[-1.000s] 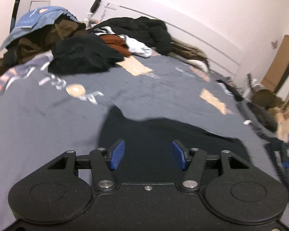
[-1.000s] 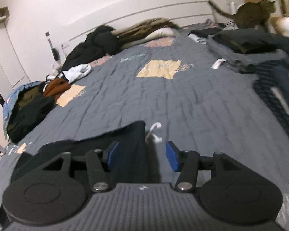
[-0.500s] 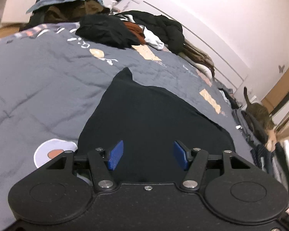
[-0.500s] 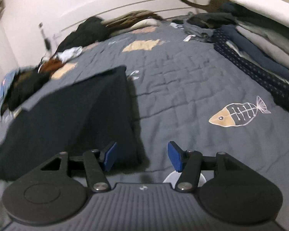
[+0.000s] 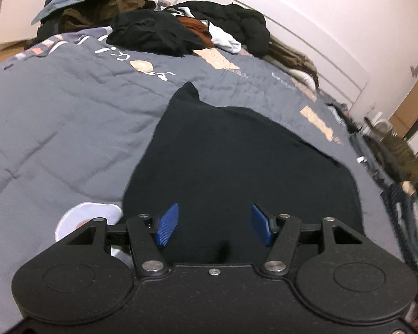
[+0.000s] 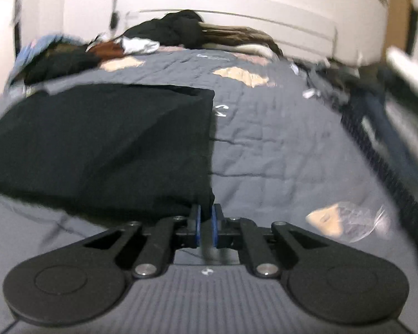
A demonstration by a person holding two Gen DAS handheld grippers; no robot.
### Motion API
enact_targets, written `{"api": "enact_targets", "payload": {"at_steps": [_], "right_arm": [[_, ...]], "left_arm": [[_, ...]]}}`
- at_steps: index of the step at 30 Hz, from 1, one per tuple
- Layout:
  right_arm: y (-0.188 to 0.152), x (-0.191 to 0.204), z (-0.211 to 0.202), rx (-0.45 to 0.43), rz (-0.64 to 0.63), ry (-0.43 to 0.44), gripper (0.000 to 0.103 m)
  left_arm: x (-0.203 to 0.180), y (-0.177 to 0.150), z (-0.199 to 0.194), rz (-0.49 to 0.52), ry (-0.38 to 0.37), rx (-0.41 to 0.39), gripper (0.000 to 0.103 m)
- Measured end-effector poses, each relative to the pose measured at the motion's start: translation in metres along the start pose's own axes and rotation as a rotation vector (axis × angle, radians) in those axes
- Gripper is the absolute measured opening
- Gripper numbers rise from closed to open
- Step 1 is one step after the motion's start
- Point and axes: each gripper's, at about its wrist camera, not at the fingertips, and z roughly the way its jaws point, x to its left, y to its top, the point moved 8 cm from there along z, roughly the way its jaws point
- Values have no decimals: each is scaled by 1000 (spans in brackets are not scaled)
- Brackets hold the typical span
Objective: Fold clothes
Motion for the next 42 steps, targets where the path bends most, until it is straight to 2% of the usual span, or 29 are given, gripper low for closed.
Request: {"api": "enact_targets", "payload": {"at_steps": [1,2,4,6,9,11,12,13,14,19,22,25,28,30,33,35,36,37,38,39,40,42], "right_arm": [[-1,-11,1,10,3,-69,2],[-4,-25,3,36,49,-101,2],[-5,-45,0,45,200,-87,3],[0,-50,-10,4,323,-22,5],[17,-30,-23,-58,466,157,10],[26,-8,-27,-81,540,278,23],[28,4,-26,-72,580,339,38],[27,14,-21,-46,620,384,44],[25,24,-15,-12,658,420,44],[-5,38,16,172,813,397,45],[-15,28,28,192,944,378,46],[-19,25,39,214,1021,394,48],[-16,28,44,213,1023,385,51],[-14,31,47,204,1011,373,53],[-13,30,53,193,1015,361,53],[-13,25,56,182,1049,360,52],[-14,22,57,175,1071,357,50],[-16,20,58,167,1090,353,48],[-17,19,60,160,1099,347,45],[-18,17,61,155,1103,337,32],[-20,16,62,152,1105,324,19],[-21,12,62,133,1142,330,8]], "left_arm": [[0,0,0,15,11,3,57],[-1,-1,1,33,18,7,57],[-6,-2,1,77,22,11,57],[-16,-4,1,134,23,3,57],[-29,-11,3,208,19,8,58],[-38,-17,3,295,40,4,57],[-44,-21,1,360,51,-7,57],[-51,-26,-1,436,61,-23,58],[-59,-30,-3,512,71,-38,58],[-98,-71,-2,946,135,-125,58],[-114,-95,11,1106,140,-117,58],[-126,-115,26,1270,163,-130,58],[-130,-128,43,1389,177,-126,58],[-129,-140,53,1515,186,-129,59],[-128,-153,63,1668,198,-158,59],[-128,-155,69,1725,209,-179,58],[-127,-156,72,1747,216,-179,53],[-127,-157,75,1769,223,-179,38],[-126,-158,78,1795,232,-173,28],[-123,-160,81,1825,241,-162,15],[-120,-160,82,1846,249,-163,12],[-112,-156,82,1873,267,-181,10]]}}
